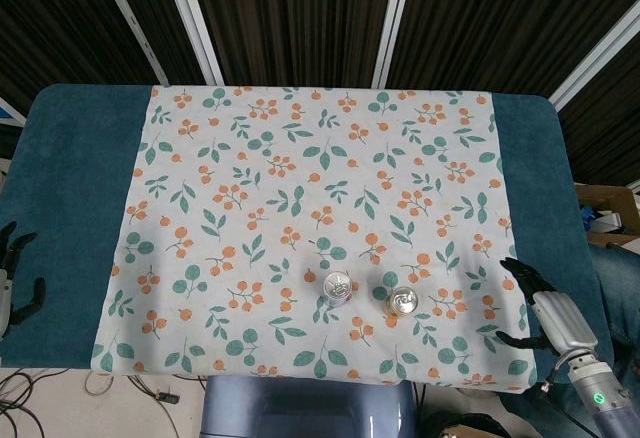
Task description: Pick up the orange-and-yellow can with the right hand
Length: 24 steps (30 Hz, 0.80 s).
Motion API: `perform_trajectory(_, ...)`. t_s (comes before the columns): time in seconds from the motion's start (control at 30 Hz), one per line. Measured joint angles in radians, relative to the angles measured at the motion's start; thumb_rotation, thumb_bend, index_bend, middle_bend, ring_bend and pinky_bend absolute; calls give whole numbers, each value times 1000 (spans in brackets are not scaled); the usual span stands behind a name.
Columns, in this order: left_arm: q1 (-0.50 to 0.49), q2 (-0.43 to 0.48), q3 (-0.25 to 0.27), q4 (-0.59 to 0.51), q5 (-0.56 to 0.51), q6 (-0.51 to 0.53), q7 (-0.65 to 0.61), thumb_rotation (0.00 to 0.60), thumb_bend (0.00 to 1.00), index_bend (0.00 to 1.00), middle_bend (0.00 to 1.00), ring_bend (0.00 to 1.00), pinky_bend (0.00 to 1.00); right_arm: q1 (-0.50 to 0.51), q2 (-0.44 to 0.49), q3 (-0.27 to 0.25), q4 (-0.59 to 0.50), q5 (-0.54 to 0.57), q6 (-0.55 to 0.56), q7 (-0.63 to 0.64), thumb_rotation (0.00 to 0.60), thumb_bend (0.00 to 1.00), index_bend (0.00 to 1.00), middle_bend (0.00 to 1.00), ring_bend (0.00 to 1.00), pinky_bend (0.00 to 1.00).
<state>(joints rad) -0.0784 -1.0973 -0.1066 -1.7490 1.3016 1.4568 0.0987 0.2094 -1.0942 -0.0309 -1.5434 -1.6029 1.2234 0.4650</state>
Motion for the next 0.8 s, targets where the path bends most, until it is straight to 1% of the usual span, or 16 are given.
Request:
perform_trajectory(0.1,-2,0,0,0,-2,-4,3,600,476,140,0,34,146,51,1,-2,-2,-24,-50,78,600,217,0,76,70,210)
perform_trajectory(0.2,-3,-1,0,-2,-4,-5,6,600,476,140,0,34,150,82,-13,6,-6,-30,-66,86,600,215,0,94,78,210)
perform_trajectory(0.4,-6,-2,0,-2,-8,-12,9,600,476,140,0,34,150,110,-63,34,-45,1,-94,-41,600,215,8,131,100,210)
perform_trajectory(0.57,-8,0,-2,-2,-8,-12,4,600,476,140,0,34,150,151,-105,52,-92,32,-148,-146,600,215,44,160,113,210)
perform_trajectory(0.8,-6,5,-2,-3,-7,-12,-9,600,476,140,0,34,150,183,-166,67,-129,68,-177,-269,600,221,85,198,158,210)
